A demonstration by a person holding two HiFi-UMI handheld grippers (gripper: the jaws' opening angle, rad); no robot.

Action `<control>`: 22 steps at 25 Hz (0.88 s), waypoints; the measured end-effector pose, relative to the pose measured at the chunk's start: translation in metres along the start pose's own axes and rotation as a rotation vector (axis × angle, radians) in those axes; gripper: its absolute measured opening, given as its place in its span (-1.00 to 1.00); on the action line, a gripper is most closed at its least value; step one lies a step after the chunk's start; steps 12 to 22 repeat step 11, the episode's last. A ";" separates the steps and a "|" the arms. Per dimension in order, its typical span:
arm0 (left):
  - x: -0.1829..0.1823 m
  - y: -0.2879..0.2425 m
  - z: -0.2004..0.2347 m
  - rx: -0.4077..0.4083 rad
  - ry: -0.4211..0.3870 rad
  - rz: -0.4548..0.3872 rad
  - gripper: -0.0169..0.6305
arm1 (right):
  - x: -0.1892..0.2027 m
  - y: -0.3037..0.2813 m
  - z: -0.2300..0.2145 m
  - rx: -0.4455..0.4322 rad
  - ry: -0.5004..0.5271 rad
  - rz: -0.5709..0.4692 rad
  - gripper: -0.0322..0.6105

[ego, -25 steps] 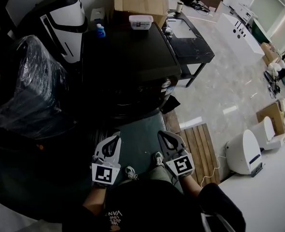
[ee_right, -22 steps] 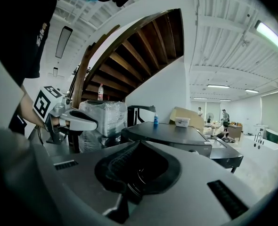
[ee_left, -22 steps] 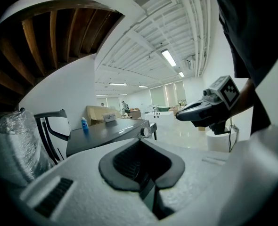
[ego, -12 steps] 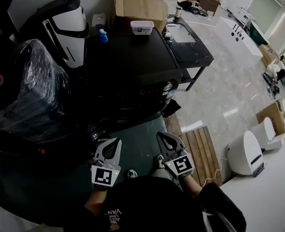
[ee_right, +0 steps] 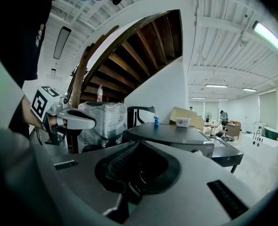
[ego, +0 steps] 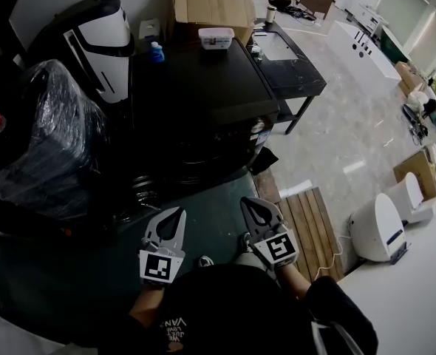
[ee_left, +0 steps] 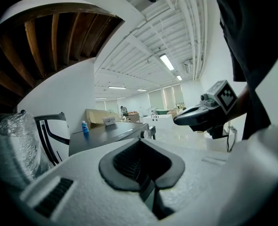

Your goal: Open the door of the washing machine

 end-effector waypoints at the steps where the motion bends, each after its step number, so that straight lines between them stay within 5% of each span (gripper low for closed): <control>1: 0.001 0.001 0.000 0.001 0.001 -0.001 -0.90 | 0.001 0.000 0.001 0.001 -0.001 0.000 -0.88; 22: 0.005 0.007 -0.006 0.011 -0.001 0.001 -0.90 | 0.004 0.006 0.006 0.006 0.007 0.000 -0.88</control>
Point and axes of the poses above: the fingertips, and each gripper's own axes: y backward along the fingers, z to its left, x out of its underside, the point moved 10 cm from there along y, backward along the fingers, and after that the axes turned 7 degrees about -x, right-handed, at the moved point
